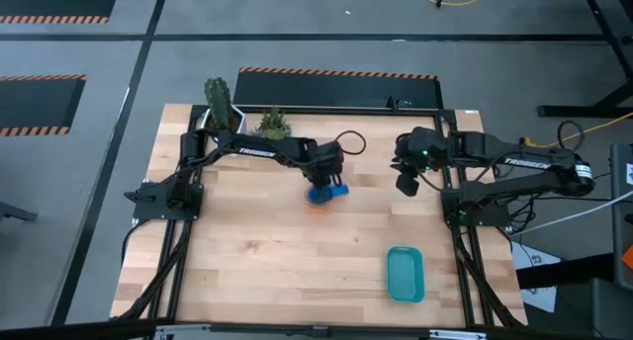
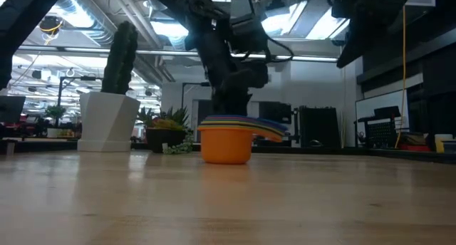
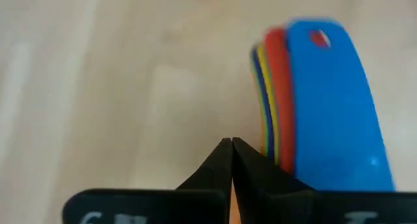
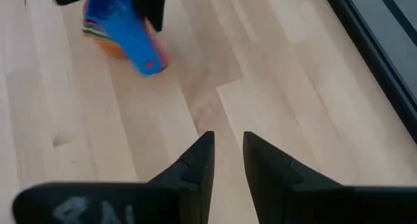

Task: Nest measuring cups in basket
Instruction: Stack the blue measuring cup on top of the red measuring cup

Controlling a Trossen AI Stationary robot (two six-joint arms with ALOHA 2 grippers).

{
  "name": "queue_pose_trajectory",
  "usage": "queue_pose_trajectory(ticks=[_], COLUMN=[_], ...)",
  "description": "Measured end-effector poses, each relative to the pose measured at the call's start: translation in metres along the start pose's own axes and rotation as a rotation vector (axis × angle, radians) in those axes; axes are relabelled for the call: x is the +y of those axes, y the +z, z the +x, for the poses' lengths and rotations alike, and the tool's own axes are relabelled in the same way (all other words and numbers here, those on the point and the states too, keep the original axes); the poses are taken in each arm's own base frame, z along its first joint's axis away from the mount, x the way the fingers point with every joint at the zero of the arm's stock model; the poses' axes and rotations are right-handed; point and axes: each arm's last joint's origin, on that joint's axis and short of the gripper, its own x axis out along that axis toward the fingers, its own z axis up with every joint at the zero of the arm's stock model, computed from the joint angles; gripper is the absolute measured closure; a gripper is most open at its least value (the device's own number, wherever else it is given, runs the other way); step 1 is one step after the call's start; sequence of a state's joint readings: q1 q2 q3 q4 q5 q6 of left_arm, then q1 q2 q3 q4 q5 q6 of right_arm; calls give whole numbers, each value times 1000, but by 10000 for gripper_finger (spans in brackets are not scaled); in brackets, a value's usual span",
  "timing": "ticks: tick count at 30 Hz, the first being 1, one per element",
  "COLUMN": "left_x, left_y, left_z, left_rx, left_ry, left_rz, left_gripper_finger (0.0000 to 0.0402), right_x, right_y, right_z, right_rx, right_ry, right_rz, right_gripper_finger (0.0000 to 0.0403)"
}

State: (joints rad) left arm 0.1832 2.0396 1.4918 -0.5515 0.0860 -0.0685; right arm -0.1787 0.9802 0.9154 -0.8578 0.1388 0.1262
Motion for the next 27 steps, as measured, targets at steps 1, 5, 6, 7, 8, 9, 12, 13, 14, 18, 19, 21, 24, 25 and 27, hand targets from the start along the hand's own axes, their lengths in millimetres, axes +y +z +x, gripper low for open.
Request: queue_pose_trajectory(ticks=[1, 5, 6, 7, 8, 9, 12, 13, 14, 18, 19, 21, 24, 25, 27], left_x=[-3, -15, -18, -20, -23, -26, -37, -42, -45, -58, -60, -63, -65, -64, -64], left_y=[2, 5, 5, 6, 6, 6, 6, 5, 5, 6, 8, 10, 15, 15, 15], left_z=[0, 1, 1, 1, 1, 1, 1, 1, 1, -2, -4, -11, -25, -28, -36], left_rx=[-17, -52, -56, -64, -71, -74, -79, -76, -74, -98, -121, -145, -198, -203, -208], left_ry=[-24, -108, -127, -147, -170, -196, -265, -281, -291, -311, -311, -310, -290, -280, -269], left_rz=[7, 33, 39, 45, 57, 75, 115, 124, 131, 153, 160, 169, 177, 176, 174], left_gripper_finger=[398, 394, 394, 394, 395, 397, 400, 400, 398, 391, 389, 387, 388, 390, 394], right_x=[0, 1, 1, 2, 2, 2, 4, 5, 5, 10, 11, 13, 14, 14, 14], right_y=[0, -1, -2, -3, -5, -8, -17, -20, -22, -28, -28, -28, -28, -28, -28], right_z=[0, 3, 5, 9, 13, 17, 31, 35, 39, 52, 53, 57, 59, 59, 59], right_rx=[-3, -10, -18, -24, -24, -22, -25, -27, -31, -86, -103, -141, -164, -175, -177], right_ry=[0, 3, 5, 7, 9, 12, 44, 57, 78, 181, 210, 266, 315, 320, 319], right_rz=[2, 2, 3, 4, 4, 4, 5, 5, 6, 6, 6, 3, -1, -1, -1], right_gripper_finger=[317, 317, 317, 317, 317, 317, 317, 317, 317, 317, 317, 317, 317, 317, 317])
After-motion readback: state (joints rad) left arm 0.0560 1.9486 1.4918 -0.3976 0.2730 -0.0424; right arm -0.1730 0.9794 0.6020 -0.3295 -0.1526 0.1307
